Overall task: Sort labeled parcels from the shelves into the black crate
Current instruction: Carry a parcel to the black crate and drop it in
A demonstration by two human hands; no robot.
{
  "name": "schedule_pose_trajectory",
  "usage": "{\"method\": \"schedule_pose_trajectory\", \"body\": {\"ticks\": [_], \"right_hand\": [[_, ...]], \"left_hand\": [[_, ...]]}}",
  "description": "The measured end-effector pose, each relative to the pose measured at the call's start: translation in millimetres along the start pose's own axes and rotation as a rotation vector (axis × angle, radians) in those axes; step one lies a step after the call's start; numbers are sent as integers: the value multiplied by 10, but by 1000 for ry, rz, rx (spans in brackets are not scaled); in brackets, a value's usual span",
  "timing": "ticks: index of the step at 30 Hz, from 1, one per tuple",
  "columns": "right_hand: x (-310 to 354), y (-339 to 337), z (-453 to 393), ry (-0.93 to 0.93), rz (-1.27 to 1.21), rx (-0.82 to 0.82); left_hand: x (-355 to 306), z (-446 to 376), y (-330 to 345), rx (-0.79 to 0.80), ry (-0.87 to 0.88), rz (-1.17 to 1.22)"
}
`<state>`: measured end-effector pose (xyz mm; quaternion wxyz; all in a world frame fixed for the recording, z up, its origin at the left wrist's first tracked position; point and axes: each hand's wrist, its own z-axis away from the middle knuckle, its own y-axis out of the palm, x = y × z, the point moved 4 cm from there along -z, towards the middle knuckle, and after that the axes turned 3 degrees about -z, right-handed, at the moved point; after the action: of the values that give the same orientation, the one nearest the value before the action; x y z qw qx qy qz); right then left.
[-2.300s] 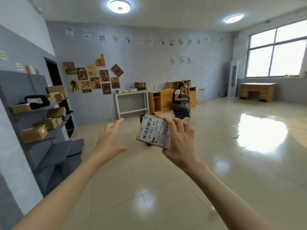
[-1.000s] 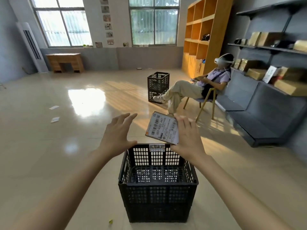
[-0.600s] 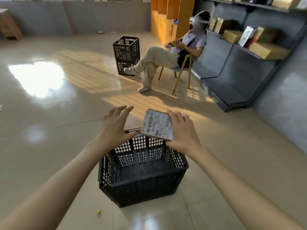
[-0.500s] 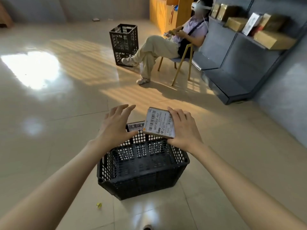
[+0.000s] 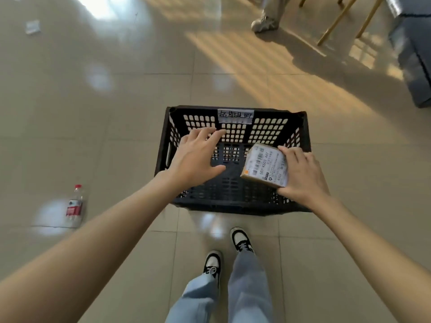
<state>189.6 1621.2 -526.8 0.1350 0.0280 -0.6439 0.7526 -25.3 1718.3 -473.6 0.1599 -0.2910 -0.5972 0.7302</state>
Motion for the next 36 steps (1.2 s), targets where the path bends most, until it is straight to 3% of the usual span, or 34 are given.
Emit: {"method": "schedule_pose_trajectory", "body": {"ticks": [17, 25, 36], "right_hand": [[-974, 1950, -728, -64, 67, 447], [-1126, 2523, -729, -91, 99, 522], [-1101, 2828, -740, -73, 157, 635]], "left_hand": [[-137, -597, 1776, 174, -130, 112], [-111, -692, 2200, 227, -171, 146], [-2, -706, 2381, 244, -220, 187]]}}
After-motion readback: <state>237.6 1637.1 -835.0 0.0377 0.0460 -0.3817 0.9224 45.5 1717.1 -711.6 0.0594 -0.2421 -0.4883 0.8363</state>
